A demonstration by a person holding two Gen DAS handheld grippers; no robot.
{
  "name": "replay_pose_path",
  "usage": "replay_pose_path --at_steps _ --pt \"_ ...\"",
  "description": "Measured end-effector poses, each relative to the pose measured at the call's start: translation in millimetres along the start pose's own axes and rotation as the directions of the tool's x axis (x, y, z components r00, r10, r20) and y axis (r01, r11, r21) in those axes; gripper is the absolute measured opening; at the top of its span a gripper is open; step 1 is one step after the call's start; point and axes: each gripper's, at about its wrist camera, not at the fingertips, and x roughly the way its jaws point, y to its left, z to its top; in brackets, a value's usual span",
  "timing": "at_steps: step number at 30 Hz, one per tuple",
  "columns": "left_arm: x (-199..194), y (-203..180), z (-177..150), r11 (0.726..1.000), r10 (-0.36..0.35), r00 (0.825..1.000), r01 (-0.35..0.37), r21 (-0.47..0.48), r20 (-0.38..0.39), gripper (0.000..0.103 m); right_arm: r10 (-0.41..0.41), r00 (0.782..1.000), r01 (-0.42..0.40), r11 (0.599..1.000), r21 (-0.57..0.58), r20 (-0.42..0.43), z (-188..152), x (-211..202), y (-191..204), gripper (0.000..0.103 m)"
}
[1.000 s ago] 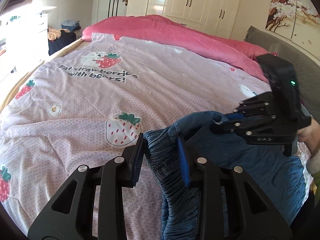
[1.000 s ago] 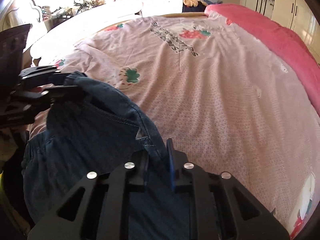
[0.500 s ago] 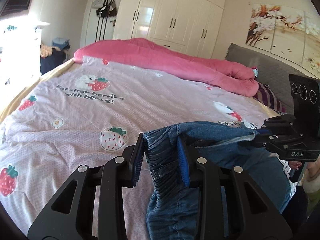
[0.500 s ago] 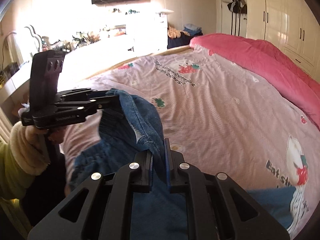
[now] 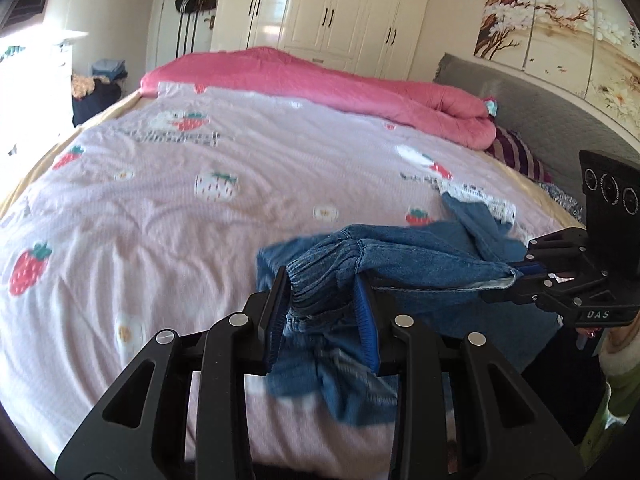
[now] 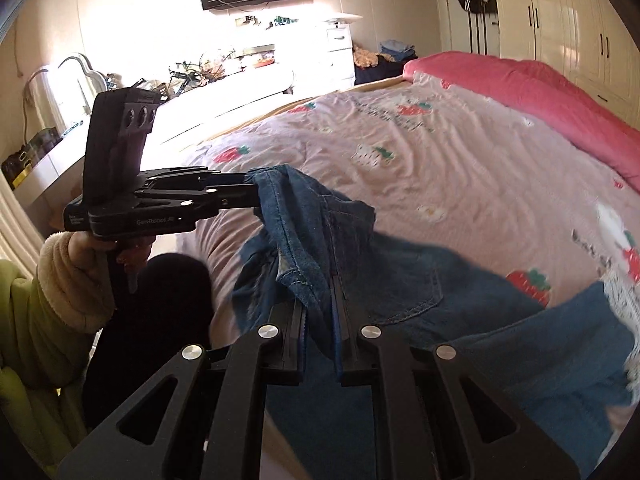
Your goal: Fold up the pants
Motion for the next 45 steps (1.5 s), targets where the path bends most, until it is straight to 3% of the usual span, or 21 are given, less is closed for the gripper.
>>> replay_pose_path --at_steps 8,12,21,30,33,36,37,38,41,45 --pt "-10 -7 -20 0.997 0.066 0.996 -0.063 0.046 -0.054 0.025 0.035 0.997 -0.034 0.999 0.016 -0.064 -29 24 22 0.011" --pt "-20 -10 -20 0.994 0.086 0.996 -0.084 0.071 -0.029 0.026 0.046 0.997 -0.045 0.999 0.016 -0.063 -31 32 30 0.012" --pt "-16 6 -38 0.995 0.100 0.986 -0.097 0.034 -0.131 0.038 0.051 0.992 -0.042 0.996 0.078 -0.112 -47 55 23 0.012" --pt "-48 24 -33 0.980 0.192 0.977 -0.196 -0.036 -0.091 0.040 0.053 0.993 -0.044 0.996 0.083 -0.101 -47 57 22 0.020" --pt "-58 10 -20 0.986 0.166 0.985 -0.167 -0.016 -0.043 0.040 0.054 0.994 -0.048 0.997 0.067 -0.100 -48 58 26 0.028" --pt "-51 -16 -6 0.997 0.077 0.997 -0.077 0.009 -0.018 0.040 0.055 0.994 -0.049 0.997 0.061 -0.096 -48 55 29 0.034" --pt "-45 -23 -3 0.999 0.052 0.998 -0.051 0.012 -0.023 0.035 0.061 0.994 -0.055 0.996 0.066 -0.094 -48 54 30 0.036" --pt "-32 -35 -2 1.000 0.010 0.999 -0.009 0.028 -0.046 0.026 0.069 0.994 -0.063 0.995 0.073 -0.088 -48 49 28 0.036" --pt "-3 -52 -11 0.998 -0.025 0.993 0.031 0.048 -0.119 0.020 0.071 0.996 -0.065 0.993 0.094 -0.061 -48 30 20 0.037" --pt "32 -54 -35 0.998 0.027 0.972 -0.013 0.064 -0.232 0.019 -0.004 1.000 0.005 0.993 0.121 -0.011 -50 0 3 0.041"
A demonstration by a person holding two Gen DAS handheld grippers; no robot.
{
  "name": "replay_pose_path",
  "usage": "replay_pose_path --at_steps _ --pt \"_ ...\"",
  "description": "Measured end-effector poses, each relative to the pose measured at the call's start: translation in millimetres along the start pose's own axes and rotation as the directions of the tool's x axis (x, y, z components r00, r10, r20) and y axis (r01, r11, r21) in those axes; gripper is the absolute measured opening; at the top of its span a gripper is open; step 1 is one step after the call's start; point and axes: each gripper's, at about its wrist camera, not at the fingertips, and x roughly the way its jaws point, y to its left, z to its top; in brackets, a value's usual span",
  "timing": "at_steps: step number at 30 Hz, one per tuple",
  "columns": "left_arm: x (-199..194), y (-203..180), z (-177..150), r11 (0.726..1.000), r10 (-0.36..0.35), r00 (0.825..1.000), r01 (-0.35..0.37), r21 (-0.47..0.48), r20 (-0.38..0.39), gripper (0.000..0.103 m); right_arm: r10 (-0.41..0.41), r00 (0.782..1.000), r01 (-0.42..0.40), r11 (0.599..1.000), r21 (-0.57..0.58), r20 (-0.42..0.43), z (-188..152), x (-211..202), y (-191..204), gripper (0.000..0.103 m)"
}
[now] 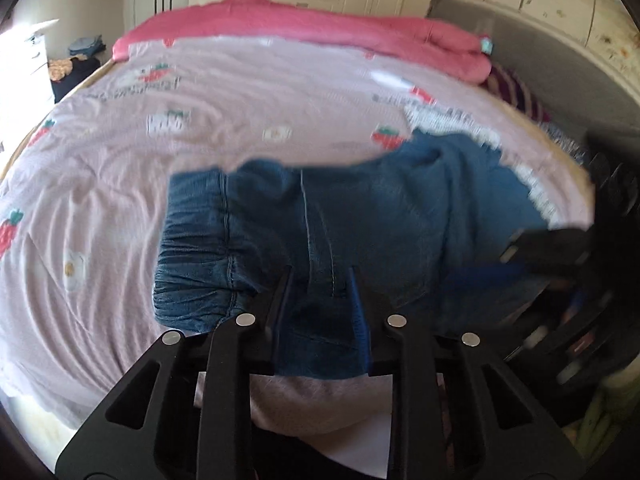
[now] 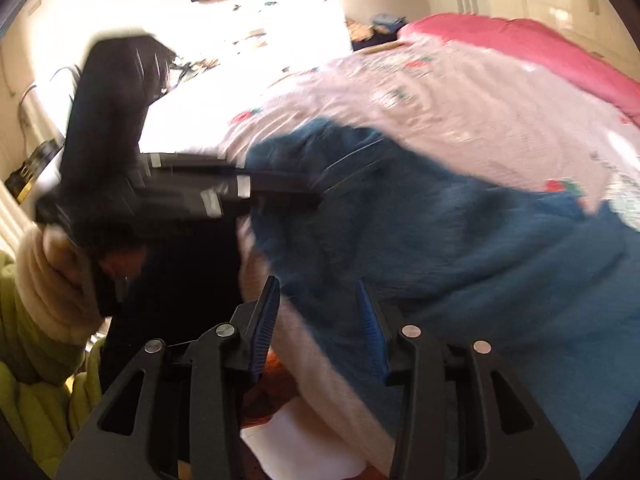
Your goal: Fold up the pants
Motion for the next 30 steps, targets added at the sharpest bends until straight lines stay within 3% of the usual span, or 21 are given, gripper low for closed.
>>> replay_pose_path --at_steps 6,11,13,15,16,23,28,30 --pt "15 24 -12 0.994 -0.064 0.996 0.059 -0.096 -0.059 0.019 -0.083 0.995 0.077 0.990 0.115 0.053 6 -12 -38 0.043" --pt "13 21 -12 0.994 -0.054 0.997 0.049 -0.095 -0.053 0.019 -0.143 0.986 0.157 0.970 0.186 -0.086 -4 22 -58 0.047" --pt "4 15 -11 0.995 -0.050 0.998 0.048 -0.086 -0.031 0.020 -0.118 0.991 0.129 0.968 0.216 -0.062 -10 19 -63 0.047" --pt "-7 9 -10 0.996 -0.046 0.999 0.045 -0.073 -0.015 0.027 -0.085 0.996 0.090 0.966 0.242 -0.030 -9 6 -66 0.047" --pt "-11 5 -9 0.997 -0.045 0.999 0.045 -0.066 -0.005 0.036 -0.082 0.997 0.081 0.965 0.250 -0.008 -9 -2 -68 0.048" --pt "-41 -30 12 0.994 -0.114 0.989 0.113 0.011 0.092 0.061 -0.172 0.980 0.132 0.940 0.315 0.102 -8 -55 -93 0.059" --pt "-8 -71 25 0.972 -0.230 0.973 0.228 0.063 0.018 0.060 -0.247 0.959 0.179 0.907 0.382 0.138 -20 -80 -120 0.065" --pt "10 -88 28 0.960 -0.265 0.964 0.266 0.084 -0.018 0.053 -0.269 0.953 0.195 0.897 0.396 0.141 -25 -90 -126 0.067"
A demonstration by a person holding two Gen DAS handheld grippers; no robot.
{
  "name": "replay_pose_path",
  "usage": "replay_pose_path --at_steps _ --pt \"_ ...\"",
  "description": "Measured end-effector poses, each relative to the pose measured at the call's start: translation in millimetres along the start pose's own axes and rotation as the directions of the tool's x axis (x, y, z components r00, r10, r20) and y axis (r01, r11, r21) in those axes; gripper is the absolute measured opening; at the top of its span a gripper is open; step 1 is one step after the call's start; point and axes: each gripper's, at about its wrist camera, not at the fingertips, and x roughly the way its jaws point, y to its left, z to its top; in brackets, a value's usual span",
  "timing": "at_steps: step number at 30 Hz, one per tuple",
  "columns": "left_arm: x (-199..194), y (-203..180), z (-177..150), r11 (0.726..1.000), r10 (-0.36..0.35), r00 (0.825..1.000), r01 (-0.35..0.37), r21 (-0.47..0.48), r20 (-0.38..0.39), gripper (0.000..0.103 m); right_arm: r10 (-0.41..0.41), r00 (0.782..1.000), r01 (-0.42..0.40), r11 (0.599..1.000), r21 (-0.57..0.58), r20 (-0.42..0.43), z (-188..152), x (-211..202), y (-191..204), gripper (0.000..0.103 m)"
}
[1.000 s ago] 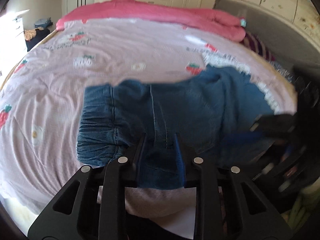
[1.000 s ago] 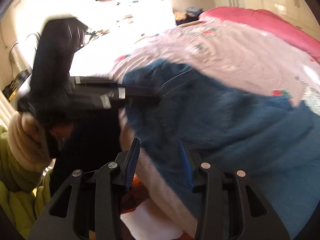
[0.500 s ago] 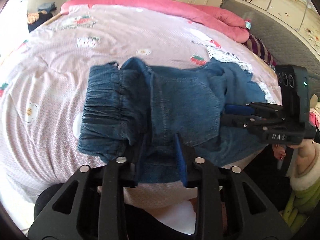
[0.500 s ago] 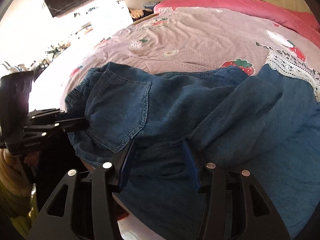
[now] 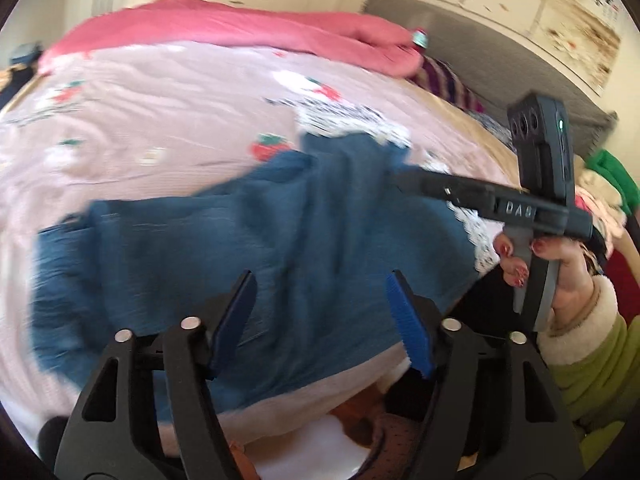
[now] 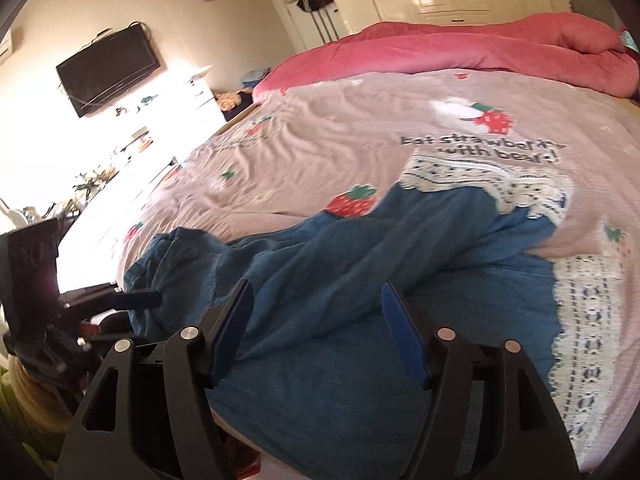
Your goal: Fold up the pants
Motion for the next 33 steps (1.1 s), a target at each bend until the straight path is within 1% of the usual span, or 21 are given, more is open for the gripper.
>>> replay_pose_path --at_steps 3,4,5,7,8,10,11,16,20,22,24,26,28,31,33 --pt "25 -4 5 0.999 -0.035 0.998 0.034 -0.008 -0.051 0.041 -0.020 1.000 0.020 1.000 -0.005 0.010 -2 -4 -7 0.069" --pt "32 -3 7 0.999 -0.040 0.997 0.039 -0.022 -0.066 0.033 -0.021 1.000 0.021 1.000 -0.004 0.012 -2 -4 -9 0.069" --pt "37 -1 9 0.999 -0.044 0.996 0.042 -0.029 -0.077 0.029 -0.020 1.000 0.020 1.000 0.000 0.013 -3 -4 -10 0.069" --pt "48 3 14 0.999 -0.042 0.995 0.038 -0.038 -0.089 0.029 -0.013 1.000 0.013 1.000 0.007 0.015 -3 -3 -12 0.069" --pt "52 7 15 0.998 -0.043 0.995 0.038 -0.048 -0.095 0.026 -0.013 1.000 0.013 1.000 0.006 0.014 -4 -2 -13 0.069" --pt "60 15 22 0.995 -0.058 0.993 0.049 -0.087 -0.101 0.025 -0.012 1.000 0.012 1.000 0.002 0.010 -3 -1 -13 0.069" --pt "63 18 25 0.995 -0.050 0.993 0.041 -0.095 -0.103 0.025 -0.012 1.000 0.012 1.000 0.001 0.006 -4 1 -14 0.069" --pt "77 23 40 0.997 -0.037 0.993 0.029 -0.077 -0.109 0.025 -0.027 1.000 0.027 1.000 -0.007 -0.012 5 7 -16 0.070" --pt "71 26 39 0.999 -0.021 0.996 0.018 -0.034 -0.082 0.025 -0.047 0.999 0.046 0.999 -0.029 -0.028 16 18 -17 0.072" --pt "76 28 38 0.999 -0.038 0.994 0.035 -0.035 -0.101 0.025 -0.070 0.996 0.068 0.996 -0.050 -0.048 24 28 -18 0.072" --pt "82 29 37 0.997 -0.070 0.991 0.065 -0.043 -0.112 0.024 -0.100 0.993 0.096 0.993 -0.072 -0.056 35 37 -21 0.072" --pt "87 29 37 0.994 -0.101 0.989 0.095 -0.060 -0.110 0.007 -0.123 0.990 0.119 0.991 -0.067 -0.068 50 45 -27 0.072" --pt "89 27 37 0.992 -0.114 0.988 0.107 -0.065 -0.101 0.000 -0.142 0.987 0.138 0.989 -0.052 -0.080 71 56 -36 0.072" --pt "87 22 36 0.989 -0.136 0.987 0.131 -0.063 -0.085 0.000 -0.171 0.979 0.167 0.985 -0.045 -0.113 102 79 -46 0.072" --pt "85 19 34 0.989 -0.144 0.987 0.140 -0.055 -0.073 0.000 -0.212 0.965 0.201 0.976 -0.083 -0.154 121 103 -48 0.072"
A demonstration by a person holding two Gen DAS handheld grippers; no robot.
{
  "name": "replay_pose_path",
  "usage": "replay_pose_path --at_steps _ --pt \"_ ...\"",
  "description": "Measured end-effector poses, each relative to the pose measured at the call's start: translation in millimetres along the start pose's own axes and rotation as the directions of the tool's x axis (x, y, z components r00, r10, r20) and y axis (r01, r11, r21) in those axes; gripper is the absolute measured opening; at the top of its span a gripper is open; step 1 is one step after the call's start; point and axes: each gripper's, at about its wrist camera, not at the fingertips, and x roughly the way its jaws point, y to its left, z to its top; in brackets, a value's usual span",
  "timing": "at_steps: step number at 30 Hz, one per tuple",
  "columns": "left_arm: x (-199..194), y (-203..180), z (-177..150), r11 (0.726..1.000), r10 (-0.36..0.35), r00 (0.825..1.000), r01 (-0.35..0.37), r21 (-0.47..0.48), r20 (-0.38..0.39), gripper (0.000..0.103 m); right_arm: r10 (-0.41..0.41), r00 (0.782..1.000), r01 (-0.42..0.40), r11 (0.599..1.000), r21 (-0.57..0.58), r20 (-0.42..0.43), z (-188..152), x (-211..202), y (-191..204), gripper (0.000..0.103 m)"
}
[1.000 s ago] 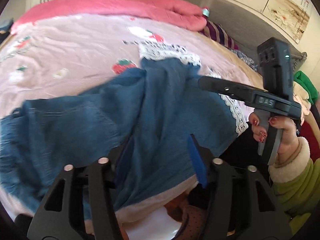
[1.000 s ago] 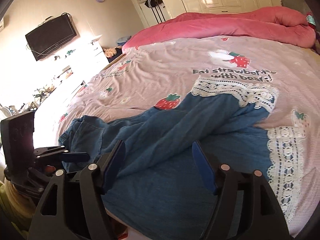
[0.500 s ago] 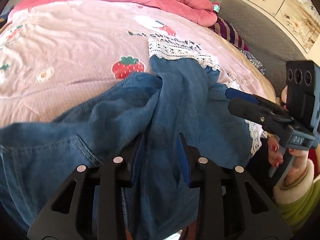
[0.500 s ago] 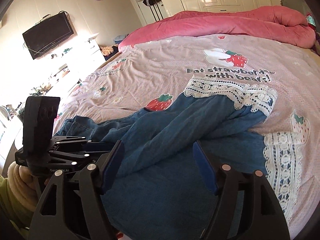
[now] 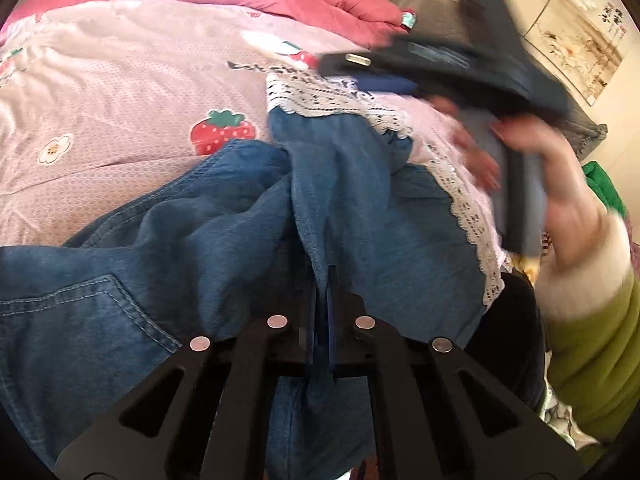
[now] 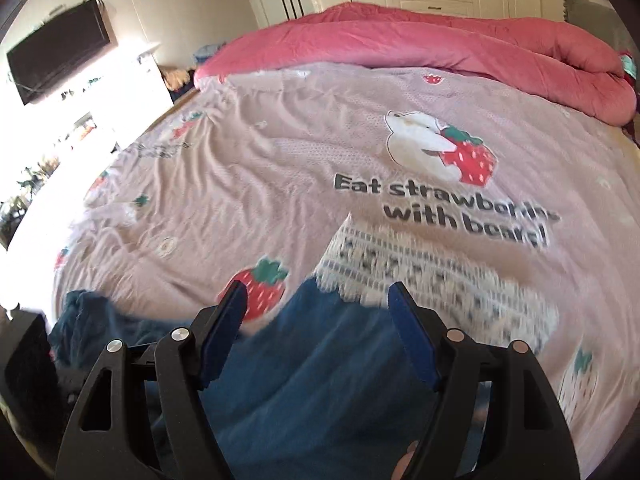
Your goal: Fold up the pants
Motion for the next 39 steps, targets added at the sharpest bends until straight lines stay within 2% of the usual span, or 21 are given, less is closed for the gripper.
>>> replay_pose_path --at_steps 2,3,6,9,10,11,12,14,17,21,25,29,35,39 --pt "0 -2 -2 1.000 -0.001 1.000 0.001 0.005 0.007 0.000 -0.039 0.998 0.037 0.998 -0.046 -0.041 17 19 5 0.072" --pt "0 -4 -4 1.000 0.002 1.000 -0.002 0.012 0.012 0.000 -0.085 0.994 0.080 0.994 -0.080 -0.062 26 31 8 0.072" --pt "3 -6 -6 1.000 -0.005 1.000 0.005 0.012 0.010 0.000 -0.179 0.975 0.158 0.975 -0.158 -0.131 43 63 15 0.072" --pt "4 -6 -6 1.000 -0.007 1.000 0.007 0.010 0.015 0.000 -0.204 0.952 0.159 0.966 -0.202 -0.227 50 92 18 0.069" --pt "4 -5 -6 1.000 -0.008 1.000 0.008 0.006 0.015 0.000 -0.213 0.941 0.157 0.963 -0.218 -0.262 50 99 18 0.057" --pt "4 -3 -7 1.000 -0.014 1.000 0.014 0.002 0.015 0.000 -0.217 0.933 0.152 0.961 -0.231 -0.288 48 105 18 0.023" --pt "4 -3 -7 1.000 -0.012 1.000 0.012 -0.001 0.017 0.000 -0.199 0.931 0.133 0.966 -0.222 -0.306 47 108 15 0.018" --pt "3 -1 -6 1.000 -0.009 1.000 0.009 -0.002 0.018 0.000 -0.192 0.942 0.131 0.965 -0.227 -0.276 46 98 14 0.009" --pt "2 3 -6 1.000 -0.004 1.000 0.004 -0.008 0.022 0.000 -0.105 0.978 0.079 0.987 -0.141 -0.183 43 56 -1 0.008" --pt "-4 6 -6 1.000 -0.002 1.000 0.002 -0.015 0.030 0.000 -0.025 0.998 0.023 0.999 -0.029 -0.054 33 -10 -30 0.008" --pt "-15 3 -7 1.000 -0.008 0.998 0.008 0.009 0.059 0.000 0.031 0.998 -0.036 0.995 0.088 0.058 7 -77 -62 0.008" --pt "-19 -7 -10 0.998 -0.014 0.998 0.011 0.055 0.066 0.000 0.065 0.991 -0.084 0.982 0.171 0.117 -48 -129 -89 0.008" --pt "-28 -35 -19 0.986 -0.015 0.998 0.004 0.164 0.068 0.000 0.084 0.989 -0.113 0.961 0.254 0.123 -135 -158 -104 0.008" --pt "-32 -48 -29 0.978 -0.015 0.997 0.000 0.209 0.072 0.000 0.115 0.988 -0.140 0.952 0.273 0.106 -178 -162 -108 0.008"
